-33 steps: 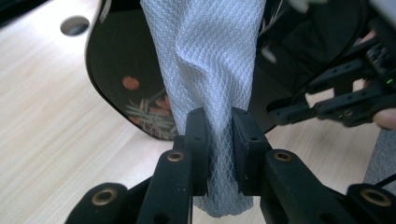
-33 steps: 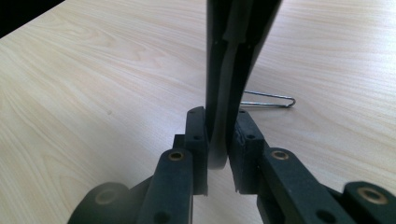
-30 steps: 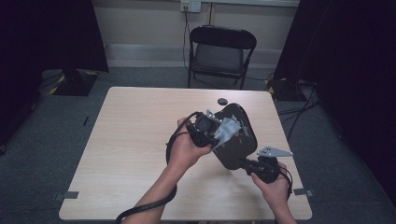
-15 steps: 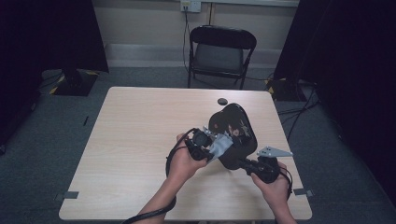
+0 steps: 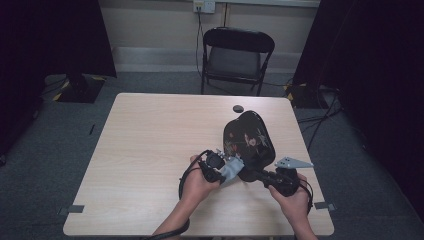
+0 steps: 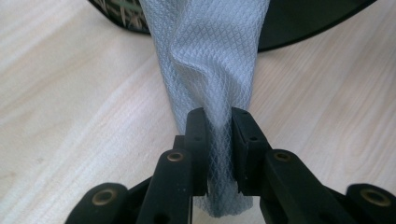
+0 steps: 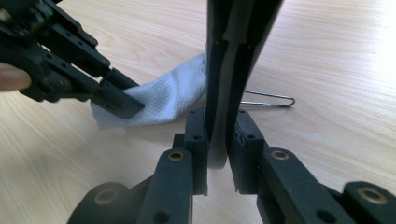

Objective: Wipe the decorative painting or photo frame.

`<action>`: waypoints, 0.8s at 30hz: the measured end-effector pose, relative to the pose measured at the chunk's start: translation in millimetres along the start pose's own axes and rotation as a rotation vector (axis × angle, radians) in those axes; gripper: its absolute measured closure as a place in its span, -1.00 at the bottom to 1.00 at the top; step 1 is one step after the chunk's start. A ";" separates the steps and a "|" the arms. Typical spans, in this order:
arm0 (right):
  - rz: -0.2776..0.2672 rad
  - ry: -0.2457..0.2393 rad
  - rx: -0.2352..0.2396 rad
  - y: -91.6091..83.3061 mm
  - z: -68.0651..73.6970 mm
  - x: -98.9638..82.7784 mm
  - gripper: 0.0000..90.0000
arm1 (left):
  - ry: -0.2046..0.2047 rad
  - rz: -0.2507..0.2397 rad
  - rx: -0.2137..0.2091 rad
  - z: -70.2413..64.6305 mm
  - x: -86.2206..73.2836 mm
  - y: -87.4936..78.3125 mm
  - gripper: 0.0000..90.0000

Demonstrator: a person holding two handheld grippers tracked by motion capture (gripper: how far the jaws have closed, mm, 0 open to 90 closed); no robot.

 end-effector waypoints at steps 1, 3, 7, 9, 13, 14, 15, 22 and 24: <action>0.000 0.001 -0.001 0.0 -0.1 0.0 0.76 | -0.006 0.005 0.001 0.1 -2.5 1.6 0.74; 0.001 0.001 0.000 0.0 -0.2 0.0 0.76 | -0.005 0.015 0.000 0.6 -5.2 3.4 0.74; 0.000 0.002 0.001 0.0 -0.4 0.0 0.76 | -0.012 0.025 -0.001 -0.1 -10.2 6.7 0.74; -0.002 0.002 0.001 0.2 -0.7 0.1 0.76 | -0.011 0.025 -0.004 -1.2 -12.2 7.8 0.74; -0.002 0.003 0.001 0.1 -0.5 -0.1 0.76 | -0.011 0.026 -0.001 -1.9 -12.3 5.7 0.74; -0.002 0.003 0.000 0.1 -0.4 0.0 0.76 | -0.015 0.026 -0.003 -1.8 -11.8 4.7 0.74; -0.001 0.002 0.000 0.1 -0.4 0.0 0.76 | -0.023 0.023 -0.009 -2.1 -10.5 2.7 0.74; 0.000 0.003 -0.001 0.5 -0.4 0.3 0.76 | -0.009 -0.040 -0.009 -2.0 13.2 -23.4 0.74; 0.000 0.002 -0.001 0.5 -0.3 0.2 0.76 | 0.008 -0.056 -0.002 -1.6 23.8 -33.1 0.74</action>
Point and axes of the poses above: each handheld gripper's, and its own axes: y roughly forward along the jaws, x roughly out of its top, z roughly to its left, the point moved 4 cm from there along y, roughly forward along the jaws, and after that the axes turned 13 degrees about -z, right-handed, at the moved point
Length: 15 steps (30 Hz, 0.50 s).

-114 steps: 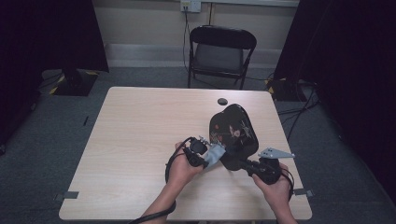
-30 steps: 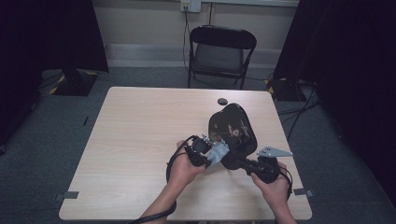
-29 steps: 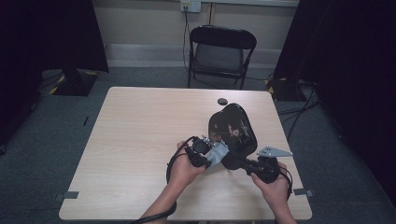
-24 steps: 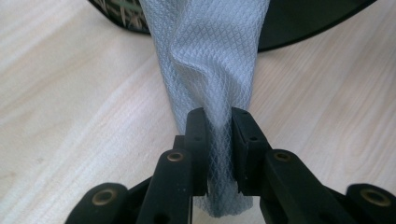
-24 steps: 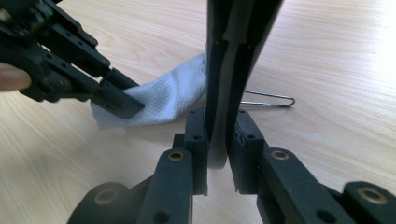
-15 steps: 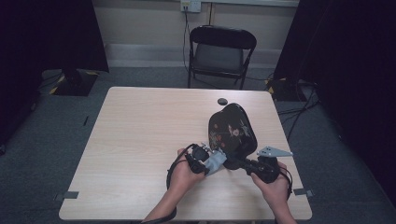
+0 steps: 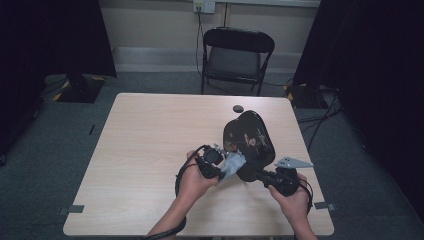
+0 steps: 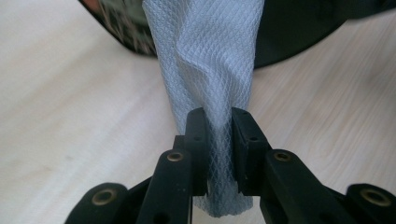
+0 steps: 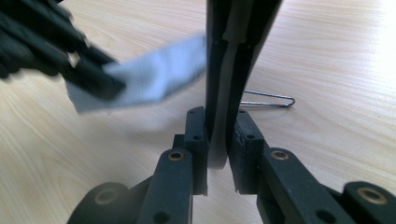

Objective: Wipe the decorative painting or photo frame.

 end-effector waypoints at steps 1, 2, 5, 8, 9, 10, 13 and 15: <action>0.000 0.001 0.000 0.0 -0.1 0.1 0.76 | 0.003 -0.010 0.001 -0.1 5.7 -4.3 0.74; 0.000 0.000 0.000 0.0 0.0 0.0 0.76 | 0.004 -0.025 0.003 -0.1 11.5 -8.7 0.74; 0.000 0.000 -0.001 0.0 0.2 0.0 0.76 | 0.004 -0.049 0.008 0.0 22.6 -17.3 0.74; -0.001 0.000 -0.001 0.1 0.3 -0.1 0.76 | 0.015 -0.083 0.010 -0.3 44.0 -33.7 0.73; -0.001 0.001 -0.001 0.1 0.5 -0.1 0.76 | 0.021 -0.093 0.012 -0.6 51.0 -39.4 0.73; -0.001 0.002 -0.002 0.1 0.5 0.0 0.76 | 0.023 -0.103 0.011 -1.1 55.2 -42.2 0.73; -0.001 0.000 -0.001 0.3 0.6 0.0 0.76 | 0.031 -0.126 0.014 -3.0 66.3 -50.1 0.73; 0.002 0.001 -0.001 0.3 0.4 0.1 0.76 | 0.037 -0.162 0.004 -9.5 79.9 -59.8 0.73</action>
Point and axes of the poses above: each handheld gripper's, and its own axes: y roughly forward along the jaws, x roughly out of its top, z roughly to its left, the point moved 4 cm from there along y, roughly forward along the jaws, and after that the axes turned 13 degrees about -z, right-handed, at the moved point
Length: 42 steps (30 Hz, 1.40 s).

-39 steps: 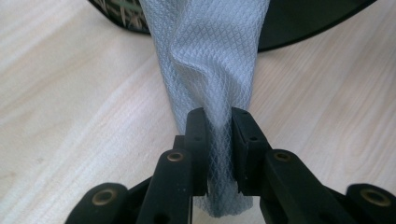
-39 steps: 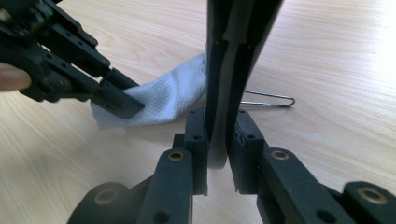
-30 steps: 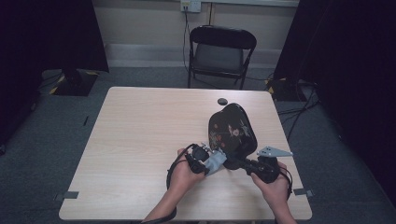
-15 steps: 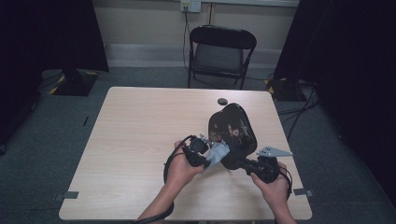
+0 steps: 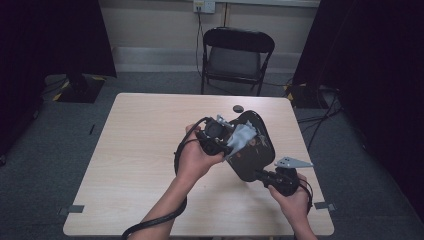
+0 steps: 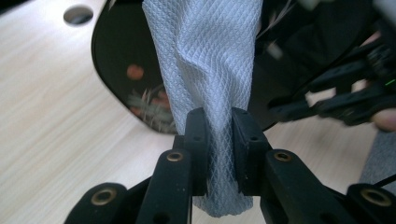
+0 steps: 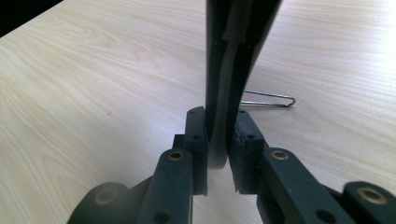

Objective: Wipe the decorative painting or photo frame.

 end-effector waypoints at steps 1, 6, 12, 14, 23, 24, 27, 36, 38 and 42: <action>0.000 0.000 -0.001 0.1 0.2 0.0 0.76 | 0.011 -0.011 -0.008 -3.0 4.9 -1.9 0.73; 0.000 -0.002 -0.003 0.4 0.4 0.2 0.76 | 0.030 -0.011 -0.009 -10.8 14.4 -2.7 0.73; 0.002 -0.002 -0.003 0.5 0.9 0.3 0.76 | 0.019 -0.006 -0.021 -10.8 8.2 4.6 0.73; 0.003 0.000 -0.003 0.5 0.8 0.4 0.76 | 0.023 0.005 -0.020 -10.3 4.2 6.8 0.73; 0.003 -0.001 -0.004 0.7 1.0 0.5 0.76 | 0.027 0.027 -0.025 -11.5 -11.4 14.1 0.73; 0.004 0.000 -0.004 0.7 1.0 0.5 0.76 | 0.025 0.029 -0.022 -11.8 -13.8 15.3 0.73; 0.003 -0.001 -0.004 0.9 0.8 0.7 0.76 | 0.029 0.043 -0.022 -10.8 -21.5 19.1 0.73; 0.004 0.001 -0.005 1.0 1.2 0.8 0.76 | 0.007 0.095 -0.032 -10.1 -52.4 36.8 0.74; 0.004 0.001 -0.006 1.0 1.3 0.9 0.76 | -0.001 0.106 -0.034 -10.0 -59.3 41.1 0.74; 0.006 0.002 -0.005 0.9 1.2 0.8 0.76 | -0.012 0.129 -0.040 -9.1 -73.2 49.6 0.73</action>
Point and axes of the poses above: each handheld gripper's, and its own axes: y roughly forward along the jaws, x roughly out of its top, z roughly to its left, the point moved 4 cm from there along y, roughly forward along the jaws, and after that the axes turned 13 degrees about -z, right-handed, at the moved point
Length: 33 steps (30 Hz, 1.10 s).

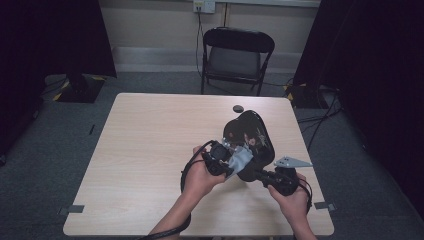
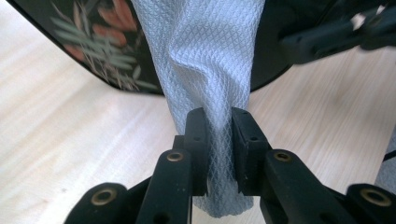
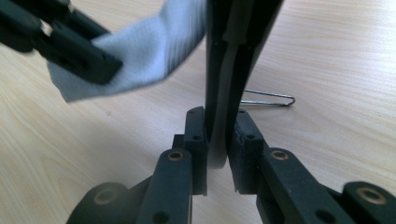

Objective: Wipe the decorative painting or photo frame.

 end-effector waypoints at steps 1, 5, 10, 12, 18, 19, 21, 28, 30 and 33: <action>-0.001 0.001 0.000 0.0 0.0 0.0 0.76 | -0.007 0.000 0.001 0.0 -2.6 2.3 0.73; -0.001 0.000 0.000 0.1 0.0 0.1 0.76 | -0.010 0.019 -0.001 1.4 -11.1 8.8 0.74; 0.001 0.000 -0.001 0.1 0.1 0.1 0.76 | -0.024 0.043 0.000 2.8 -22.1 17.7 0.73; 0.001 0.001 -0.002 0.1 0.2 0.3 0.76 | -0.030 0.050 -0.001 3.4 -26.5 20.9 0.74; 0.000 0.002 -0.001 0.3 0.0 0.5 0.76 | -0.051 0.090 0.000 5.6 -42.5 31.0 0.74; 0.001 0.002 -0.001 0.2 0.0 0.6 0.76 | -0.056 0.091 -0.001 6.2 -45.0 32.7 0.74; 0.001 0.002 -0.001 0.3 0.0 0.7 0.76 | -0.067 0.092 0.000 6.6 -48.2 35.1 0.74; -0.002 0.003 -0.001 0.4 0.0 0.8 0.76 | -0.085 0.096 -0.007 8.0 -58.2 37.3 0.74; -0.003 0.003 -0.001 0.5 -0.3 0.9 0.76 | -0.091 0.099 -0.006 8.3 -57.1 35.3 0.74; -0.003 0.003 -0.003 0.5 0.2 0.9 0.76 | -0.090 0.091 -0.005 8.4 -51.3 28.5 0.74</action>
Point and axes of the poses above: each handheld gripper's, and its own axes: y roughly forward along the jaws, x roughly out of its top, z roughly to its left, the point moved 4 cm from there along y, roughly forward along the jaws, and after that the axes turned 13 degrees about -z, right-handed, at the moved point
